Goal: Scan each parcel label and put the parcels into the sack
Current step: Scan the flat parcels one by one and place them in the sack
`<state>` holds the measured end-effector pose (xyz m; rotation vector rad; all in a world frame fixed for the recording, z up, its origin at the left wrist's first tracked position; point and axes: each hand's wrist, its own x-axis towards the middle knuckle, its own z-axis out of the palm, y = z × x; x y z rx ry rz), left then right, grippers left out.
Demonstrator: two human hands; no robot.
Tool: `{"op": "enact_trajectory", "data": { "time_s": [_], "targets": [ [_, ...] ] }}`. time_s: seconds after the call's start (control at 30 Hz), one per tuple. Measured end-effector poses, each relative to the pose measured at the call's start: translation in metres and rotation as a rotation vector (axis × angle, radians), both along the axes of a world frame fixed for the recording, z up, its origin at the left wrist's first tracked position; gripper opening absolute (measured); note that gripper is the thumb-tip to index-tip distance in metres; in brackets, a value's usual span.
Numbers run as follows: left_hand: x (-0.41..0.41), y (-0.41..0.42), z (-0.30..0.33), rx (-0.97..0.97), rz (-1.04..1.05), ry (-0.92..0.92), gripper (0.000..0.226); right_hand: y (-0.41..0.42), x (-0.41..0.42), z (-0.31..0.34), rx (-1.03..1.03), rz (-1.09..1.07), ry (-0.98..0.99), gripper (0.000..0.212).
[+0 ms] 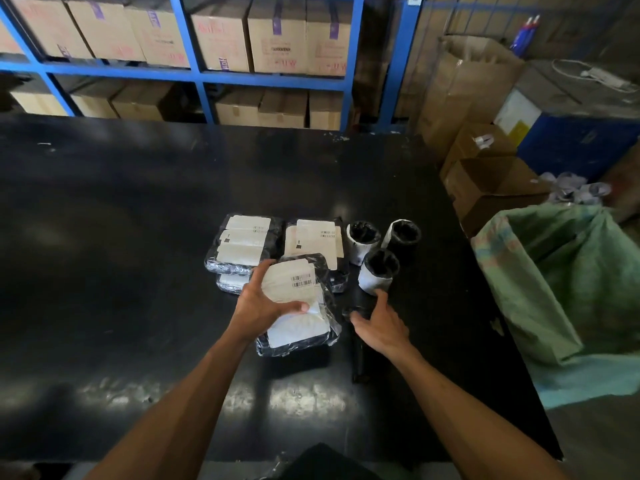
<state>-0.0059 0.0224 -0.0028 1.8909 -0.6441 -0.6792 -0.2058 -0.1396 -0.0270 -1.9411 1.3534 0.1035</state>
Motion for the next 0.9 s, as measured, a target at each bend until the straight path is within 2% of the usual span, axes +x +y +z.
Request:
{"op": "enact_trajectory", "data": {
  "time_s": [0.07,0.13,0.23,0.33,0.43,0.57,0.7,0.8,0.9],
  "targets": [
    [-0.008,-0.017,0.008,-0.029,-0.029,-0.001,0.107,-0.016,-0.002,0.014,-0.014,-0.029,-0.171,0.062],
    [-0.019,-0.038,0.015,-0.057,-0.051,-0.003,0.107,-0.036,-0.006,0.027,0.066,-0.080,-0.345,0.057],
    [-0.043,-0.079,0.022,-0.087,-0.076,-0.009,0.105,-0.072,-0.018,0.043,0.193,-0.127,-0.484,0.053],
    [-0.077,-0.128,0.028,-0.081,-0.113,0.007,0.113,-0.101,-0.039,0.060,0.240,-0.071,-0.572,0.057],
    [-0.120,-0.177,0.036,-0.096,-0.143,0.048,0.117,-0.137,-0.072,0.072,0.194,-0.052,-0.586,0.060],
    [-0.177,-0.242,0.043,-0.114,-0.191,0.100,0.111,-0.194,-0.127,0.077,0.091,-0.069,-0.575,0.060],
    [-0.227,-0.314,0.048,-0.111,-0.378,0.152,0.130,-0.264,-0.194,0.075,-0.002,-0.131,-0.611,0.053],
    [-0.269,-0.369,0.057,-0.099,-0.403,0.209,0.134,-0.316,-0.244,0.077,-0.013,-0.253,-0.673,0.044],
    [-0.305,-0.409,0.059,-0.010,-0.428,0.155,0.112,-0.366,-0.285,0.076,-0.032,-0.379,-0.658,0.046]
  ]
}}
